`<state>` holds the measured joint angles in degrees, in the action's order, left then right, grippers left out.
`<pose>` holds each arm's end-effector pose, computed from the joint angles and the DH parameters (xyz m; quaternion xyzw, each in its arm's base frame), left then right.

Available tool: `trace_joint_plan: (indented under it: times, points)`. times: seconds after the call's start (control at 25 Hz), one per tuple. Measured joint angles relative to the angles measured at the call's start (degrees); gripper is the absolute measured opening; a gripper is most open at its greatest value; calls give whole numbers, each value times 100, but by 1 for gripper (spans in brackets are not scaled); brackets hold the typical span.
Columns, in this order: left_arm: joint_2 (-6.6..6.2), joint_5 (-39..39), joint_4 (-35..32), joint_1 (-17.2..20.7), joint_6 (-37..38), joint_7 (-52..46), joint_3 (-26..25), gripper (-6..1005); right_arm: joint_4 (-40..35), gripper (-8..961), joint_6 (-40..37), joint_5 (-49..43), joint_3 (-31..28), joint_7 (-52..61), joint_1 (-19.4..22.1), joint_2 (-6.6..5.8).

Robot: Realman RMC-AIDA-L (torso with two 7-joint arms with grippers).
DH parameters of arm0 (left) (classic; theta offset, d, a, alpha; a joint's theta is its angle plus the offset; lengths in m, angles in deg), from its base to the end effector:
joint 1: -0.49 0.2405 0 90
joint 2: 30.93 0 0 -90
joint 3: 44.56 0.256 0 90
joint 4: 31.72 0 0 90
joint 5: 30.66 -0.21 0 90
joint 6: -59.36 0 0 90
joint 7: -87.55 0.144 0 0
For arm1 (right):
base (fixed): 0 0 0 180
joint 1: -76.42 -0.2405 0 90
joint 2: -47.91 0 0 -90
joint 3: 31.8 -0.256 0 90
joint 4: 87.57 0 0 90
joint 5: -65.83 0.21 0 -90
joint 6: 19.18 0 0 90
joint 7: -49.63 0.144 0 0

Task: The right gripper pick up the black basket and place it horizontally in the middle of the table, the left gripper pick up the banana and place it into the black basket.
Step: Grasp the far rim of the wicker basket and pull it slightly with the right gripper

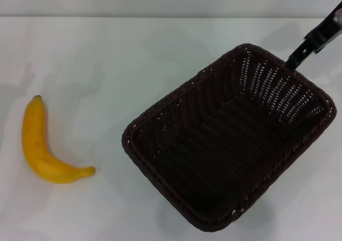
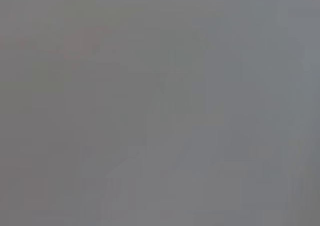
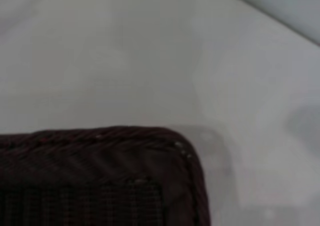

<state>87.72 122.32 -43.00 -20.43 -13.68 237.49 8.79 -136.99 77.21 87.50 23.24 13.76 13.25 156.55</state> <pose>-0.3537 0.3209 0.0556 -0.6180 -0.2565 -0.3967 0.6284 0.1339 0.4423 0.0780 -0.8857 0.3803 -0.1941 0.1824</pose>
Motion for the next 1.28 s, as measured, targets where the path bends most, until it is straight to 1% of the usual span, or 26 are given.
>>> trace_joint_plan:
  times: [0.08,0.28,0.4,0.44,0.52,0.68,0.8,1.0,1.16,1.28]
  points:
    - [0,-23,-24,-17,70,8,0,852,183,816,-78,-44,107,1,-88,50]
    - [11,-49,-89,-53,148,17,0,850,616,813,-142,-148,165,-3,-332,93]
    - [16,-65,-93,-72,151,18,0,848,772,811,-268,-203,299,20,-406,136]
    - [17,-88,-94,-76,152,18,1,848,944,810,-378,-364,417,43,-485,194]
    - [18,-125,-94,-81,152,15,0,847,1073,806,-459,-520,466,52,-553,241]
    - [26,-128,-84,-85,158,11,0,845,1524,798,-759,-964,485,33,-781,417]
    - [27,-128,-66,-87,161,8,0,843,1633,791,-852,-987,503,13,-835,487]
    - [36,-128,-59,-87,161,-13,0,841,1660,781,-839,-999,466,58,-840,503]
    - [40,-128,-79,-81,146,-21,0,839,1665,642,-781,-1000,493,51,-820,524]
    - [47,-97,-81,-76,122,-30,-22,837,1649,550,-798,-990,493,-4,-772,589]
